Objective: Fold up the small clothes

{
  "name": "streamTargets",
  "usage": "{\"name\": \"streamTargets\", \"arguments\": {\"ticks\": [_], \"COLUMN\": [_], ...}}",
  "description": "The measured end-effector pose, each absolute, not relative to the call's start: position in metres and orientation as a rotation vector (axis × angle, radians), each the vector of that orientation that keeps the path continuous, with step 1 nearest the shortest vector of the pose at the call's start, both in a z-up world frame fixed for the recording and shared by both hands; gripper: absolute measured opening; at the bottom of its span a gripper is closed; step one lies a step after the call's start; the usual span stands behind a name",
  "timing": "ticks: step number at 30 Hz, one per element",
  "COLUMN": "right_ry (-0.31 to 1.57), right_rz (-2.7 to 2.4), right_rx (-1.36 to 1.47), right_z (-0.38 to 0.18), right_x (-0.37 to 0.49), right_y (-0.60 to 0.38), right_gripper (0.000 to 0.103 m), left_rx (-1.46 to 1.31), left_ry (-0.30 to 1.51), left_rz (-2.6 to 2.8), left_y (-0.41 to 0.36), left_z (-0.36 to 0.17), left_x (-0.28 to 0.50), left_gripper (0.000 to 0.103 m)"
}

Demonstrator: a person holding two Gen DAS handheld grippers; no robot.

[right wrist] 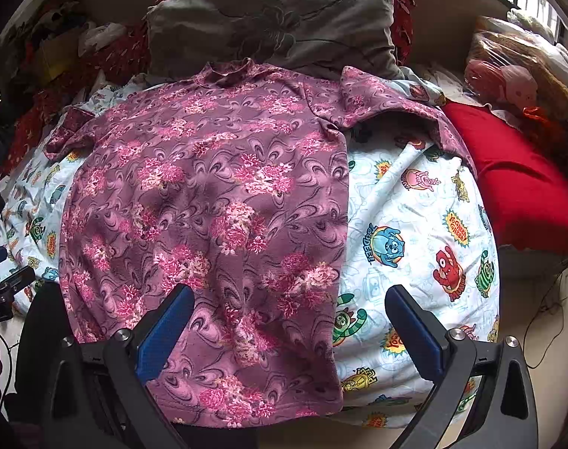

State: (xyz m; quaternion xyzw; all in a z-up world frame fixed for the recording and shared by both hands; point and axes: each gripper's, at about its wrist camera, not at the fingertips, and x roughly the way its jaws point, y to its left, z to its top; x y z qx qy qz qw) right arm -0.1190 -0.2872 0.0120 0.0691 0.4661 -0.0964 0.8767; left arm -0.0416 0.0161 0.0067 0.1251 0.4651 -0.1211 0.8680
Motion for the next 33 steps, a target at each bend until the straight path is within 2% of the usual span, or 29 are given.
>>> {"name": "streamTargets", "arguments": {"ticks": [33], "right_ry": [0.883], "right_rz": [-0.224], "right_rx": [0.091], "right_z": [0.030], "right_x": [-0.137], "right_y": [-0.278], "right_gripper": [0.102], "left_rx": [0.218], "left_ry": [0.955], "left_rz": [-0.349], "left_y": [0.006], "left_z": [0.018], "left_x": [-0.053], "left_gripper": [0.103]}}
